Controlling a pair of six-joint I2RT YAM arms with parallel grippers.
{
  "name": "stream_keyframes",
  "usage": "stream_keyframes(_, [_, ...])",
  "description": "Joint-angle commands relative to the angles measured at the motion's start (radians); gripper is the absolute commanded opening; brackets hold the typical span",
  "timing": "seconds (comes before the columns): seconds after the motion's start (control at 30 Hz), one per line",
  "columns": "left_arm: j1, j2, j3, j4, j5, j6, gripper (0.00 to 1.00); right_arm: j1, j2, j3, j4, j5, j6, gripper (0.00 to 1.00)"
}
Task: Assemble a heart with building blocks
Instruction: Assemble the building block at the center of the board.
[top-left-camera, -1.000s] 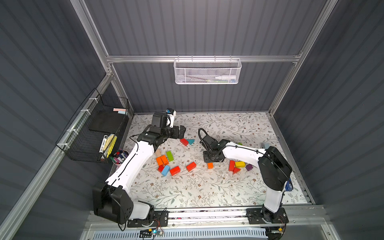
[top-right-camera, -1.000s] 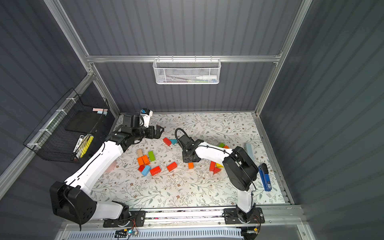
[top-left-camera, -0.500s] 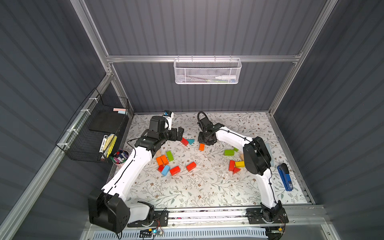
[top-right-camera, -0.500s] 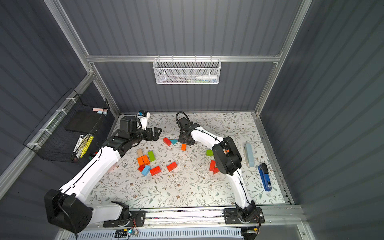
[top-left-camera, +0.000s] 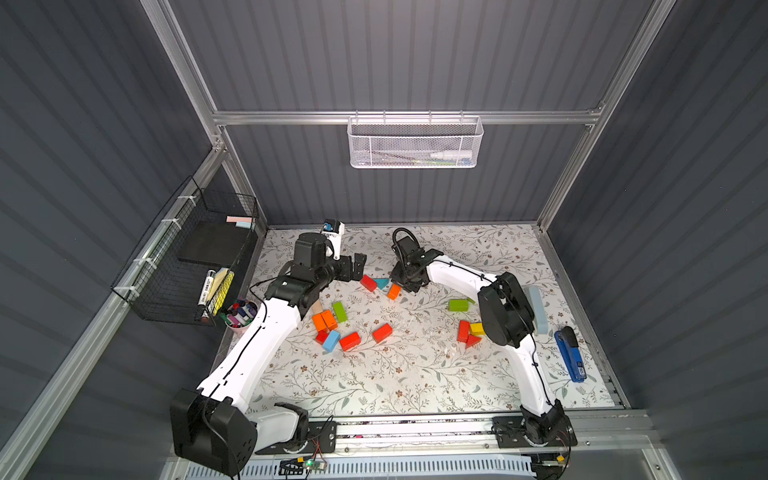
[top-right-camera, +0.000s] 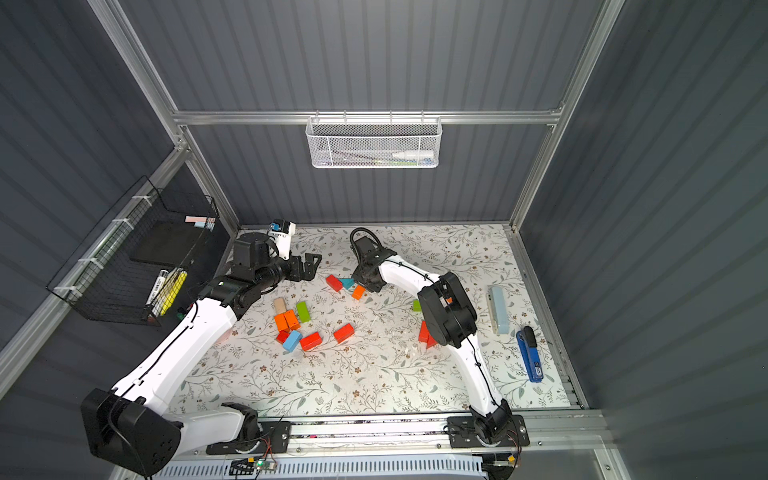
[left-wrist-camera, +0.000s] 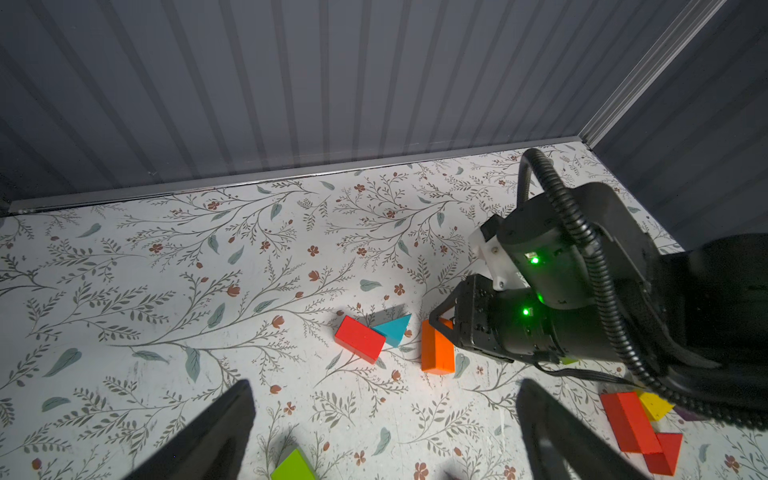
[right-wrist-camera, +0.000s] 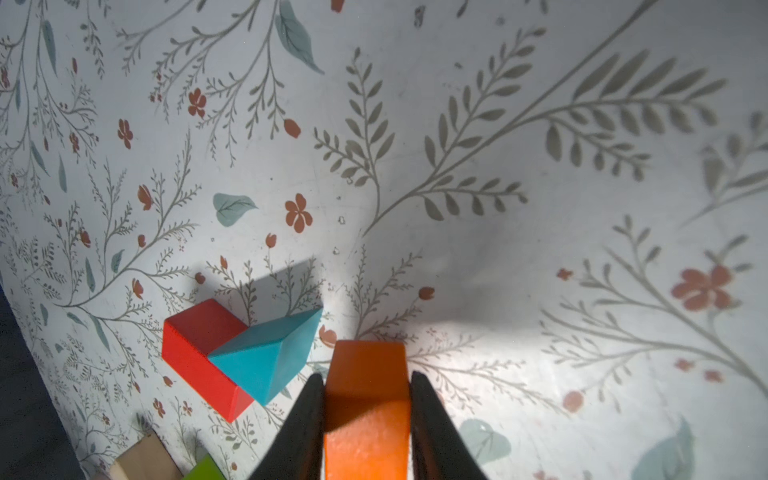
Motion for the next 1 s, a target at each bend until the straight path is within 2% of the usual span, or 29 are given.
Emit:
stream_keyframes(0.0, [0.009, -0.005, -0.012, 0.014, 0.016, 0.006, 0.99, -0.004, 0.031, 0.033, 0.010, 0.033, 0.111, 0.28])
stream_keyframes(0.33, [0.011, -0.001, -0.016, 0.017, 0.020, 0.005, 0.99, -0.016, 0.033, 0.047, 0.010, 0.091, 0.153, 0.28])
stream_keyframes(0.97, [0.012, 0.005, -0.018, 0.017, 0.025, 0.005, 0.99, -0.019, 0.073, 0.105, -0.002, 0.082, 0.165, 0.29])
